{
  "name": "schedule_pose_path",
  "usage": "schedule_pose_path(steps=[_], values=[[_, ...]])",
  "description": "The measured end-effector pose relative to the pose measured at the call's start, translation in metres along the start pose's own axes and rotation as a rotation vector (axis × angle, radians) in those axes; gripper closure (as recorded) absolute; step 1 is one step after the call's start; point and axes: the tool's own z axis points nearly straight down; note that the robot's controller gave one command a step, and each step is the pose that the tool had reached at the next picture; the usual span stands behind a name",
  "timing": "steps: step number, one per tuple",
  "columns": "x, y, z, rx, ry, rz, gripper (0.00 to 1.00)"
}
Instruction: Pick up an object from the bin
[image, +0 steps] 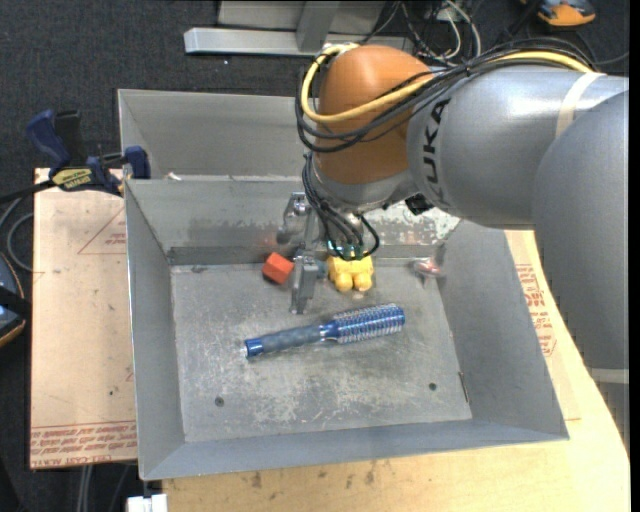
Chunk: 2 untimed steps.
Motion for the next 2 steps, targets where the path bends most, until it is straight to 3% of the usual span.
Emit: schedule_pose_path(steps=[1, 2], values=[[-0.0018, -0.0008, -0.0048, -0.001, -0.007, 0.003, 1.00], [-0.0018, -0.0009, -0.0048, -0.001, -0.008, 0.004, 0.00]])
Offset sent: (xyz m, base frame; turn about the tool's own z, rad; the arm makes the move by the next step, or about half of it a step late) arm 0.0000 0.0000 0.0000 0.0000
